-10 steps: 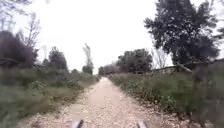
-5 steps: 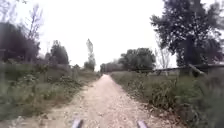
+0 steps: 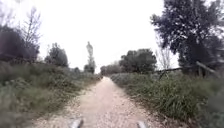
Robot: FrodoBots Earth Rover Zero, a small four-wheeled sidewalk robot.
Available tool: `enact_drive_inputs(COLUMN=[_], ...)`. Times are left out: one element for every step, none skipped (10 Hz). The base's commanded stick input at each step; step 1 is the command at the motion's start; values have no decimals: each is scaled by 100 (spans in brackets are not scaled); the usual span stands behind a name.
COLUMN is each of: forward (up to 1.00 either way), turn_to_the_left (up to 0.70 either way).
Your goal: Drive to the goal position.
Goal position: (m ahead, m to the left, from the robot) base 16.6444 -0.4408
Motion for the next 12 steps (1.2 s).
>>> enact_drive_inputs(forward=[70,70,70,70,70,70,70,70,70,70,70,70], turn_to_the_left=[0,0,-7,-26,-8,0,0,0,0,0,0,0])
